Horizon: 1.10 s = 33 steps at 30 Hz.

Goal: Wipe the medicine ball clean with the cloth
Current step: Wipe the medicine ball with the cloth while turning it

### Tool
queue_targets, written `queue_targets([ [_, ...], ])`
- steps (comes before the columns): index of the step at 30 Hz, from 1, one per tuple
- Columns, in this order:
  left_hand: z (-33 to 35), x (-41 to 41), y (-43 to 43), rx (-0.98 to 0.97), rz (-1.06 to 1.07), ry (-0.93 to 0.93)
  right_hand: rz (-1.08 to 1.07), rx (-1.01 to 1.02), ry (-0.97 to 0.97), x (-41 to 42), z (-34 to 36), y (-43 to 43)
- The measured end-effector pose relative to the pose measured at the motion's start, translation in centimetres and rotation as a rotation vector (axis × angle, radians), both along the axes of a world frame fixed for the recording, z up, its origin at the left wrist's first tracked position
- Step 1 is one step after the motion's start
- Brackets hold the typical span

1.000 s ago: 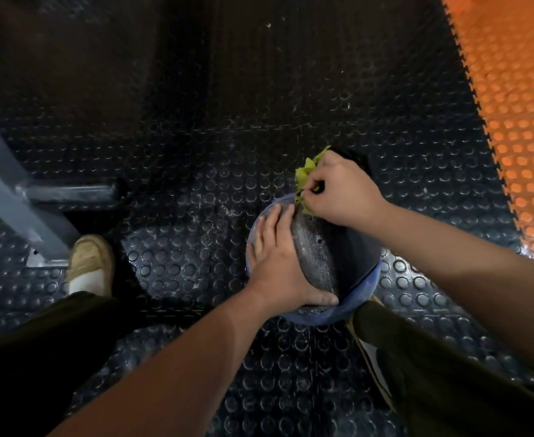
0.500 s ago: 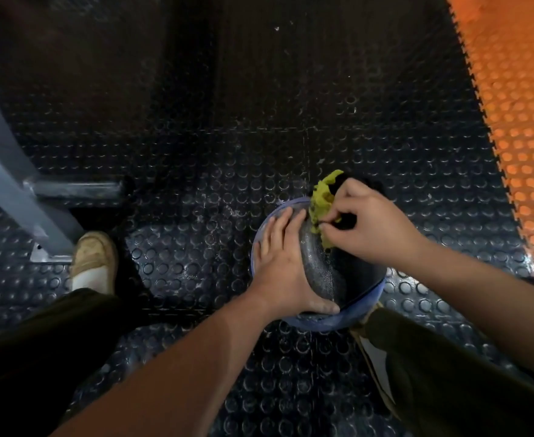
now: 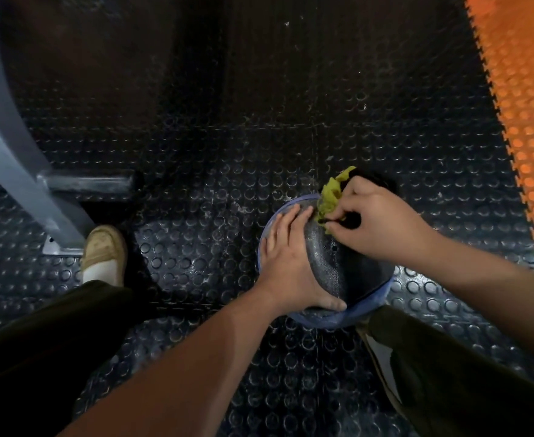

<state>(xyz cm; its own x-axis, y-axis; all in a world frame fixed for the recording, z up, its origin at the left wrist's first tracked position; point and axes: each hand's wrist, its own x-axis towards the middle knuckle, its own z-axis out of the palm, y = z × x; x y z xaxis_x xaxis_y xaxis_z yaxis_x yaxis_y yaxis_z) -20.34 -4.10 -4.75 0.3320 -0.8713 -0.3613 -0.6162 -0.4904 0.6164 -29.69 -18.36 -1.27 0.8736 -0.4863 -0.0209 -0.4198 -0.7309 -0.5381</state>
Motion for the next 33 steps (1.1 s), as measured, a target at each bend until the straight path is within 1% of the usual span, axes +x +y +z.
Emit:
queue_targets([
  [2,0.0,0.0,0.1,0.003,-0.004,-0.003,0.027,-0.024,0.013,-0.1,0.1,-0.1],
  [5,0.2,-0.1,-0.3,0.01,-0.006,-0.002,-0.014,-0.039,0.011,1.9,-0.6,-1.9],
  [8,0.2,0.2,-0.8,0.021,-0.007,-0.011,-0.04,-0.112,0.127,4.3,-2.1,-3.8],
  [10,0.1,0.1,-0.9,0.006,-0.001,-0.016,-0.064,-0.1,0.163,4.4,-2.5,-4.1],
  [13,0.0,-0.2,-0.3,-0.033,0.019,-0.003,-0.078,-0.083,0.044,2.4,-2.0,-2.7],
  [16,-0.1,-0.1,-0.1,-0.035,0.031,0.006,0.003,-0.107,-0.103,-0.6,-1.1,0.1],
  [18,-0.1,0.2,-0.1,-0.028,0.022,0.011,0.06,-0.099,-0.113,-2.0,-0.8,1.3],
  [21,0.0,0.3,-0.5,-0.009,0.005,0.001,0.099,-0.099,-0.098,-2.0,-0.8,0.5],
  [23,0.1,0.2,-0.9,0.0,0.019,0.006,0.119,-0.155,-0.082,-0.7,-0.8,-0.8],
  [26,0.1,0.5,-1.3,0.008,0.042,0.009,0.088,-0.247,-0.041,2.3,-1.7,-2.8],
  [30,-0.1,0.8,-0.9,-0.014,0.044,0.012,0.031,-0.11,0.197,5.2,-2.4,-4.6],
  [33,0.0,0.8,-0.7,-0.025,0.057,0.025,0.019,-0.059,0.232,5.7,-2.4,-4.5],
])
